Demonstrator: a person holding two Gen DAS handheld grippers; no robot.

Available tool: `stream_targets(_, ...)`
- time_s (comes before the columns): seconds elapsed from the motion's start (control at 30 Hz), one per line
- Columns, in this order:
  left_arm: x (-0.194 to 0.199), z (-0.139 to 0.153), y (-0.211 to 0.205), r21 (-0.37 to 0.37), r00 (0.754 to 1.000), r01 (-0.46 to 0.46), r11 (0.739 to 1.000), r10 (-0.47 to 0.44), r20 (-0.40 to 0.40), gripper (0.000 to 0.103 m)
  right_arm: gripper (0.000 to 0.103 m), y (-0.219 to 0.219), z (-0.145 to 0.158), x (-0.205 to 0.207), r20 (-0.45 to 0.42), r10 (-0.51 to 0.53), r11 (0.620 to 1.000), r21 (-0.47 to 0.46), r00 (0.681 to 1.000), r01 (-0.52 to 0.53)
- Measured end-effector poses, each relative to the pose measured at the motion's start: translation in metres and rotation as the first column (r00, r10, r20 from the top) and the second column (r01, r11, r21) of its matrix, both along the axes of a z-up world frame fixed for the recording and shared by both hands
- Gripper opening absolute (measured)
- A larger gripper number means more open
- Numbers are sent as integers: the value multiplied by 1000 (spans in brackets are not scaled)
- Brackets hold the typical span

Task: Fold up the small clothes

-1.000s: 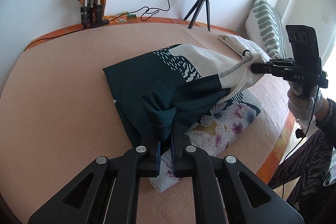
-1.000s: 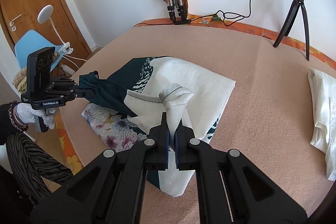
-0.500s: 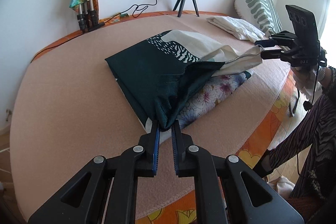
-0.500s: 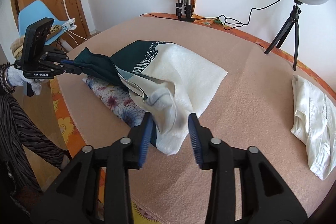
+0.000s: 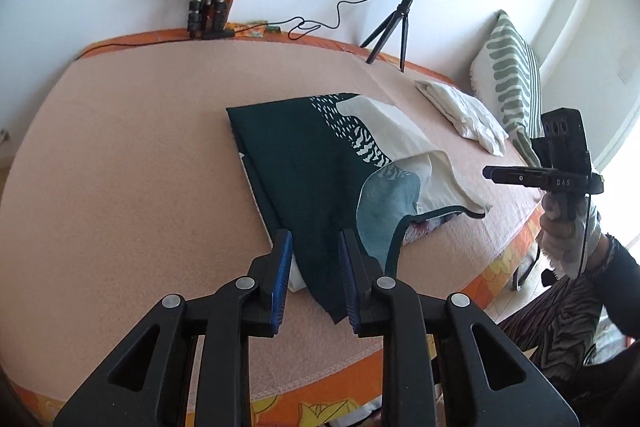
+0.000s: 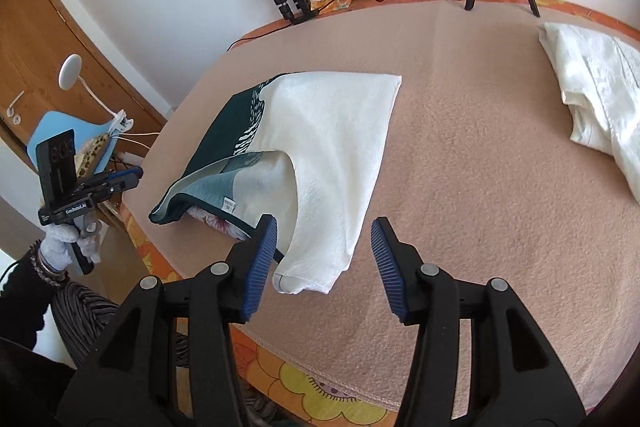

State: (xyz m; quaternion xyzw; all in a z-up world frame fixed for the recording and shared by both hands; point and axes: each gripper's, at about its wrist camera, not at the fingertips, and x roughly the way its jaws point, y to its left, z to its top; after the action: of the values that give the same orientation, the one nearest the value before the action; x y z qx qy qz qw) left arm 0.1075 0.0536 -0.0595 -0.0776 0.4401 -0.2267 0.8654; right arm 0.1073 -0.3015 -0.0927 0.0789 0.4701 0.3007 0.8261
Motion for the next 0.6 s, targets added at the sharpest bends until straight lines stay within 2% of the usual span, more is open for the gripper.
stream_targets(0.2,23,-38,-15,32,989,-65,997,69,-129,22,52,2,-17,0,-69,-26,1000,-10,997,25)
stream_targets(0.4,30,-37,-16,36,989,-88,995,91,-116,22,52,-11,-27,6,-129,-46,998,44,991,52)
stream_targets(0.5,37,-42,-19,46,987,-89,995,94,-131,21,52,-10,-29,9,-136,-43,998,43,990,49)
stream_targets(0.53,38,-44,-21,54,987,-86,995,93,-133,19,52,-8,-30,9,-138,-35,998,42,990,41)
stream_targets(0.57,39,-45,-22,60,988,-82,995,90,-129,10,52,-5,-30,9,-139,-26,999,41,990,32)
stream_targets(0.6,40,-46,-24,66,989,-78,995,86,-122,6,52,-3,-31,9,-140,-18,999,39,990,23)
